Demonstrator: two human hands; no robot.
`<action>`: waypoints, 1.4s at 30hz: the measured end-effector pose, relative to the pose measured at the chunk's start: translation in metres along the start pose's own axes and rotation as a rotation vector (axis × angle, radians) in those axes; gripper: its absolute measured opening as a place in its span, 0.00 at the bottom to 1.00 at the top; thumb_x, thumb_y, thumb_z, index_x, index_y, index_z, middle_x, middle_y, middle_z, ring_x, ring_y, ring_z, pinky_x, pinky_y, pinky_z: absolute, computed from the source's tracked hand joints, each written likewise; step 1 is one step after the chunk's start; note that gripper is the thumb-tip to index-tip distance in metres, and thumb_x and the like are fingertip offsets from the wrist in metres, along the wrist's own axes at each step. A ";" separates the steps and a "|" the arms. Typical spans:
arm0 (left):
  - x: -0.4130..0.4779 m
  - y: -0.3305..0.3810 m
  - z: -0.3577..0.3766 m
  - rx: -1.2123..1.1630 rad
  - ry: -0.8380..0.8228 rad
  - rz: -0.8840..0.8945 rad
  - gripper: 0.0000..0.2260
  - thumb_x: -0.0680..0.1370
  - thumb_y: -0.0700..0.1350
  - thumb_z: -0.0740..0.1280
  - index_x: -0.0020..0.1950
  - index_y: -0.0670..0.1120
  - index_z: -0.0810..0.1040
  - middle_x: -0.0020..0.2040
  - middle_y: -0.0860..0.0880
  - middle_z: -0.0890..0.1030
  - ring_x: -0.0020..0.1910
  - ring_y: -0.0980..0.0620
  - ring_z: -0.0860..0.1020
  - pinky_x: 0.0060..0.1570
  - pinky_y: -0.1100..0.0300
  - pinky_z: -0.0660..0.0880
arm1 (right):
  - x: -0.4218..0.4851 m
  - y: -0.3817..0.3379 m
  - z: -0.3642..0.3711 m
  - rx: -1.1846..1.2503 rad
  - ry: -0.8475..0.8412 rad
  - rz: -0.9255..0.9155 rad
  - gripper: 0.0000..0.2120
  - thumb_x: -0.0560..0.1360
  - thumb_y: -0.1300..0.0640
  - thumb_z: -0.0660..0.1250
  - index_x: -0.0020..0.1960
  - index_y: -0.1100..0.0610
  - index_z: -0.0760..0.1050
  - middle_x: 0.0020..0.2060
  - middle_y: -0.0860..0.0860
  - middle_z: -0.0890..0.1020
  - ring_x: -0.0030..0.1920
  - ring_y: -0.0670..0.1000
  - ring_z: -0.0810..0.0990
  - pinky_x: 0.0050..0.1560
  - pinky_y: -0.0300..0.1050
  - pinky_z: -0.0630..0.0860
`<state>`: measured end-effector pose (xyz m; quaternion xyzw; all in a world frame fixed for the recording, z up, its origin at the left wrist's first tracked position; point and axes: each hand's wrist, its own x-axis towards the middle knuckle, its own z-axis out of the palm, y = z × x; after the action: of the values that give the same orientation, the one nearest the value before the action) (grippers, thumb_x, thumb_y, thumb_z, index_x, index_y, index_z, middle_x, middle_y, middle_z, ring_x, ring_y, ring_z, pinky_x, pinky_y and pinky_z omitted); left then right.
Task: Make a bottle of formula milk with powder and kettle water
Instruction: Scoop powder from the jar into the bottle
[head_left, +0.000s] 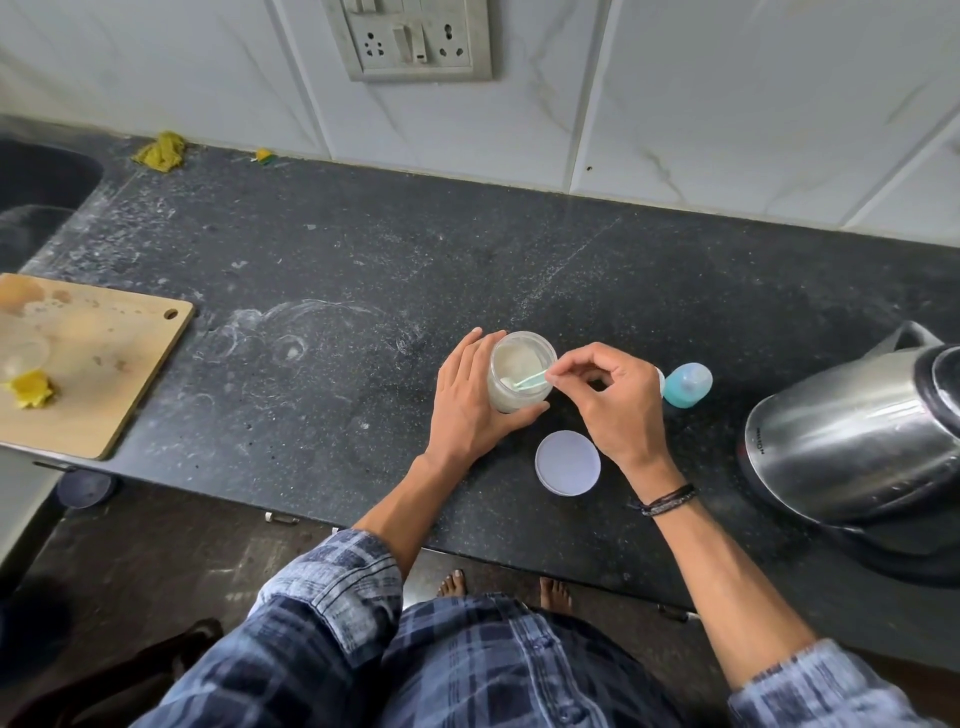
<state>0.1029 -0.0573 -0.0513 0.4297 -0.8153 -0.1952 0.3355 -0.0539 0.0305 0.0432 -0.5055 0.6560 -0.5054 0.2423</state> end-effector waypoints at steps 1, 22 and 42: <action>0.000 0.000 0.000 0.001 0.003 0.000 0.43 0.67 0.65 0.78 0.74 0.42 0.69 0.71 0.48 0.74 0.77 0.47 0.65 0.75 0.51 0.61 | 0.001 0.000 0.000 -0.013 -0.003 -0.016 0.04 0.74 0.69 0.76 0.43 0.62 0.85 0.39 0.49 0.86 0.40 0.46 0.83 0.45 0.33 0.78; 0.001 0.003 -0.002 0.009 -0.007 -0.035 0.44 0.66 0.65 0.78 0.74 0.42 0.69 0.71 0.48 0.74 0.77 0.47 0.64 0.76 0.56 0.58 | 0.007 0.003 0.004 0.086 0.178 0.065 0.05 0.73 0.66 0.77 0.43 0.57 0.84 0.38 0.45 0.86 0.40 0.45 0.84 0.45 0.37 0.80; 0.001 0.007 -0.003 -0.018 0.010 -0.111 0.43 0.66 0.66 0.76 0.73 0.46 0.69 0.71 0.51 0.74 0.76 0.49 0.65 0.76 0.57 0.57 | -0.011 0.022 0.010 0.202 0.223 0.383 0.07 0.77 0.65 0.74 0.50 0.54 0.85 0.36 0.47 0.88 0.38 0.49 0.87 0.48 0.51 0.86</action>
<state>0.1010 -0.0546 -0.0443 0.4721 -0.7867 -0.2187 0.3321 -0.0509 0.0361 0.0172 -0.2862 0.7088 -0.5658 0.3091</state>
